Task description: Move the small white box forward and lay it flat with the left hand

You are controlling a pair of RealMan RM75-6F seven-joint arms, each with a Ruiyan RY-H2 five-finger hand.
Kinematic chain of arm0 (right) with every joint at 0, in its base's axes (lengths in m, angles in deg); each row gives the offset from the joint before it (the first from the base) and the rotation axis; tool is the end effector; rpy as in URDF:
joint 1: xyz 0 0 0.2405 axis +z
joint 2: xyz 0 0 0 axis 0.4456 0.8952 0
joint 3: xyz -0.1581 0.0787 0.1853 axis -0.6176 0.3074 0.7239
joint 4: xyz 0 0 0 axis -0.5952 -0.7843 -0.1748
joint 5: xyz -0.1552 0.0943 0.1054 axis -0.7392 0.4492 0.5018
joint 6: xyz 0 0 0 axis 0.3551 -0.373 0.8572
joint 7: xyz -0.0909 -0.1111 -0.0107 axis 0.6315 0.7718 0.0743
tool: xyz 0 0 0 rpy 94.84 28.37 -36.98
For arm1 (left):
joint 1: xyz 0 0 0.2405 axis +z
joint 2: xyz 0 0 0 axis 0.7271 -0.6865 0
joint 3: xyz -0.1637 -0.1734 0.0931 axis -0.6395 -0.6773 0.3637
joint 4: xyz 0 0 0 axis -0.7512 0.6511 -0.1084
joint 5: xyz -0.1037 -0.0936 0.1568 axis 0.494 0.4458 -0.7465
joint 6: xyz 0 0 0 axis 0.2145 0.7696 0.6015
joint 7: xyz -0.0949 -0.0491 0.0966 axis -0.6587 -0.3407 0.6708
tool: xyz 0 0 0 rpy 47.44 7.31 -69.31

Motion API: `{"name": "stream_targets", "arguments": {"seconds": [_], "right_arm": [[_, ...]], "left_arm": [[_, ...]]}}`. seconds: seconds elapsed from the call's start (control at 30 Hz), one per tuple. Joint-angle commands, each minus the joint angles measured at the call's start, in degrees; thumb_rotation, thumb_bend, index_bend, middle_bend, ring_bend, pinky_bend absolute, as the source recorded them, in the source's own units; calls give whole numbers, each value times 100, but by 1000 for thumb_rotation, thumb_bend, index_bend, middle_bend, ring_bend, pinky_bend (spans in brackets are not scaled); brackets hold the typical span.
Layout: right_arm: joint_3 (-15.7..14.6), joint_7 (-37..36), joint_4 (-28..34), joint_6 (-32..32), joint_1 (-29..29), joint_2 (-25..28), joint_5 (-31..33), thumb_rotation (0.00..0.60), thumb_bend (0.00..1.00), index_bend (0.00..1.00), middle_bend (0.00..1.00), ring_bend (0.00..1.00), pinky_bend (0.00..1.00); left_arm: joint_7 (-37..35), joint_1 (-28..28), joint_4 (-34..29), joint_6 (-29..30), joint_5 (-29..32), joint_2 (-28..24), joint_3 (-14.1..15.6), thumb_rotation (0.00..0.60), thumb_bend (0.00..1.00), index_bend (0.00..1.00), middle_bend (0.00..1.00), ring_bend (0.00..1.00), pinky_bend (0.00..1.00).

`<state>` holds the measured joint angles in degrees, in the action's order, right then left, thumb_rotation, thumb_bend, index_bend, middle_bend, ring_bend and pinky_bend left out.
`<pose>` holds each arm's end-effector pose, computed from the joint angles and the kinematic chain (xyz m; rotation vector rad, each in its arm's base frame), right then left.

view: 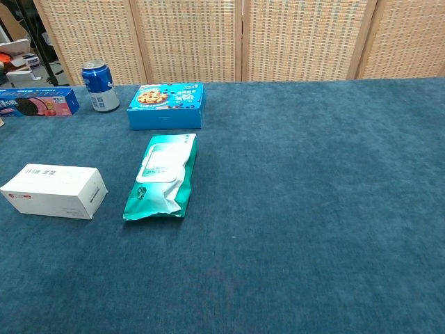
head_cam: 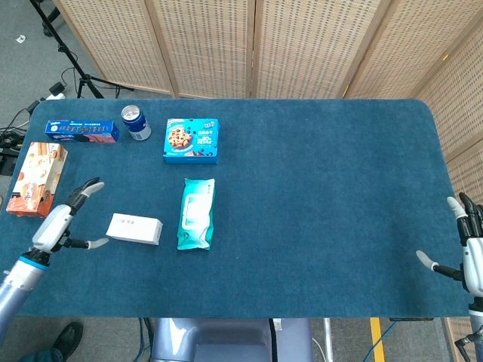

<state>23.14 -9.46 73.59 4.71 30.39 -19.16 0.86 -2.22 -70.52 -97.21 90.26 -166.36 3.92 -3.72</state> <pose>-0.3103 -0.1945 0.1966 1.2165 -0.8793 1.1270 -0.3020 0.2747 0.1169 -1.5562 -1.3512 -1.3844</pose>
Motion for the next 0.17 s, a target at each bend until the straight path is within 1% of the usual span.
{"name": "stream_targets", "arguments": {"seconds": [0.03,0.1,0.17], "right_arm": [[-11,41,9,38,-10,-9,-34,600,0,0,0,0,0],[-11,87,3,56,-14,-24,-35,600,0,0,0,0,0],[-8,151,-21,54,-16,-48,-10,600,0,0,0,0,0]], "left_arm": [[3012,484,-1722,334,827,-1148,-264,600,35,0,0,0,0],[3471,634,-2010,463,1046,-1210,-319,600,40,0,0,0,0],[3626,788,-2041,623,1145,-1182,-355,600,41,0,0,0,0]]}}
